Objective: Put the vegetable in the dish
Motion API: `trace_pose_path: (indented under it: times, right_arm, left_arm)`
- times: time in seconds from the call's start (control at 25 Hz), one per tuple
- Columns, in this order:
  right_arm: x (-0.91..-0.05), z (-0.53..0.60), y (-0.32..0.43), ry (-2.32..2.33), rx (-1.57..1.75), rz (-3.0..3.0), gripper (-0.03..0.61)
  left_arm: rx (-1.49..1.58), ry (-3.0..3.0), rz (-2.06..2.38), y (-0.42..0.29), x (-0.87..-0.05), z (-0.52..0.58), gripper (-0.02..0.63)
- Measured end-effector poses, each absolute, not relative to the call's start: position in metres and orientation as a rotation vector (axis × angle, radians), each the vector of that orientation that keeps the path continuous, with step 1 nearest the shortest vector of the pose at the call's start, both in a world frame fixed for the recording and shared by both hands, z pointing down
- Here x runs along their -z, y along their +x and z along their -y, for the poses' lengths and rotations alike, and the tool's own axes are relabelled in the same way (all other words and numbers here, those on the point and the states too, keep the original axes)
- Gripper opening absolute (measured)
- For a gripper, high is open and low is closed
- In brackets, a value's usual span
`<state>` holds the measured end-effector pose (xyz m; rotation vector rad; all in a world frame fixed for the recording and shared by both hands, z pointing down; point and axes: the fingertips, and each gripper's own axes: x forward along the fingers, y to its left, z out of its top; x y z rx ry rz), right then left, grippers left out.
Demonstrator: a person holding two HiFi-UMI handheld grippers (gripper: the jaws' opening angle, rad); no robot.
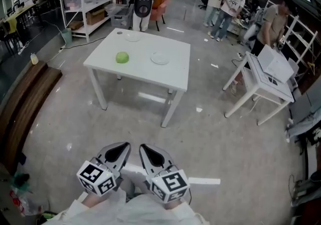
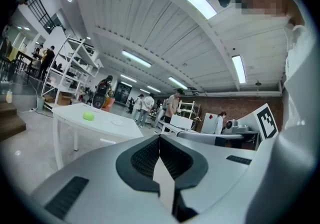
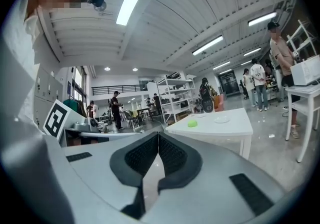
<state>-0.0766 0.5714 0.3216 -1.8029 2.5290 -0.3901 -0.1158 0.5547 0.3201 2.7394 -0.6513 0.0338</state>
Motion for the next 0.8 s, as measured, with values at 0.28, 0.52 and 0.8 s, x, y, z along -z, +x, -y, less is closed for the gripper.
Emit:
trace_pose_path:
  times: [0.28,0.52,0.8]
  right_arm:
    - [-0.331,-0.529,-0.063,-1.784,0.432,-2.534,0.011]
    - [-0.327,-0.451,-0.052,-1.796,0.417,-2.510,0.011]
    - [-0.299,-0.330,-0.035,-1.868,0.308,-2.482,0.011]
  left_arm:
    - [-0.040,2.726,0.598,-0.096,-0.327,-0.517,0.008]
    - [-0.052,2.735,0.598,-0.086,-0.326,-0.435,0.008]
    - [-0.018,2.773,0.568,-0.077,-0.299,-0.308,0.008]
